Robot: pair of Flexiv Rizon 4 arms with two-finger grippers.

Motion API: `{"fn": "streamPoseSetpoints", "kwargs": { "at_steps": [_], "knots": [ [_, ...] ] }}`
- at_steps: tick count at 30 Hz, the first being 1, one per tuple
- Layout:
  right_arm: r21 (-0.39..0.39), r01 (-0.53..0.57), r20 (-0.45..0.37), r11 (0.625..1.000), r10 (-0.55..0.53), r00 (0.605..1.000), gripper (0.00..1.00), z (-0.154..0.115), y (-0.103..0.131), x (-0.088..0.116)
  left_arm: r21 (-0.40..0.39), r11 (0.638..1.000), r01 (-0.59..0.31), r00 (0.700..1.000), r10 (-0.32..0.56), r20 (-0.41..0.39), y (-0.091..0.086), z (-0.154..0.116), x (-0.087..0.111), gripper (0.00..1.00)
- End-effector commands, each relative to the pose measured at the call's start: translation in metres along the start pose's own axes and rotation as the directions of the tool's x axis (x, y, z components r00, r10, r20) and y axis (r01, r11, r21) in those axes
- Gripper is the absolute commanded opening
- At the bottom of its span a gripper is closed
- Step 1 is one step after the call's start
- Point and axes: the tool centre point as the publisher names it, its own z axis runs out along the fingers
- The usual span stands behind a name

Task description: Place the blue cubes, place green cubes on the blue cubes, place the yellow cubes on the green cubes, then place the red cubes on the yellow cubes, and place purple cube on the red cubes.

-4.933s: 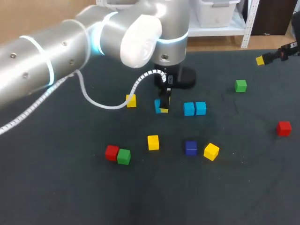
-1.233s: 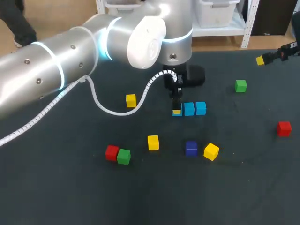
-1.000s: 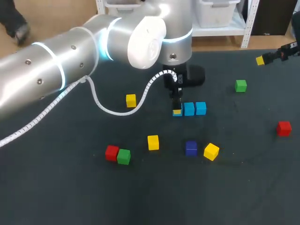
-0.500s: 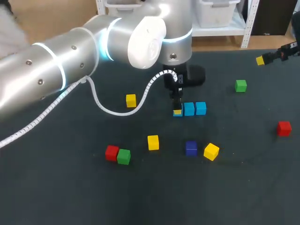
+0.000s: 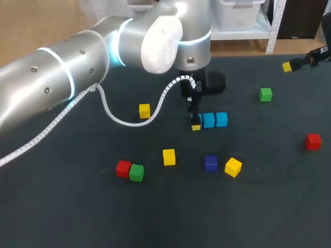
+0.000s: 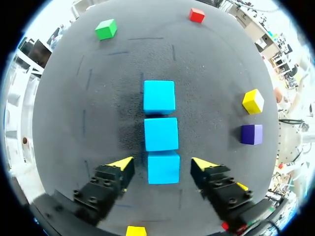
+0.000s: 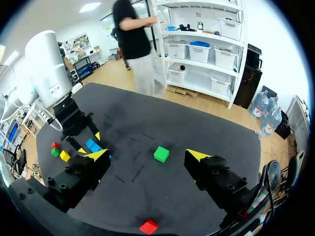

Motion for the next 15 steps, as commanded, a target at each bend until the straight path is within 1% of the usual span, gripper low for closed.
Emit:
{"fn": "streamPoseSetpoints", "kwargs": {
  "at_steps": [1, 5, 11, 15],
  "knots": [
    [-0.006, 0.001, 0.001, 1.0, -0.001, 1.0, 1.0, 0.001, -0.001, 0.0, 0.003, 1.0, 0.001, 1.0, -0.001, -0.005, 0.004, -0.001, 0.0, 1.0],
    [-0.006, 0.001, 0.001, 1.0, -0.001, 1.0, 1.0, 0.001, -0.001, 0.0, -0.015, 0.999, 0.032, 0.999, -0.032, 0.001, 0.006, -0.008, 0.005, 1.0],
    [-0.006, 0.001, 0.001, 1.0, -0.001, 1.0, 1.0, 0.001, -0.001, 0.0, -0.033, 0.993, 0.112, 0.993, -0.111, 0.029, 0.006, -0.025, 0.018, 1.0],
    [-0.006, 0.001, 0.001, 1.0, -0.001, 1.0, 1.0, 0.001, -0.001, 0.0, -0.052, 0.989, 0.139, 0.99, -0.137, 0.037, 0.004, -0.032, 0.027, 1.0]
  ]
}}
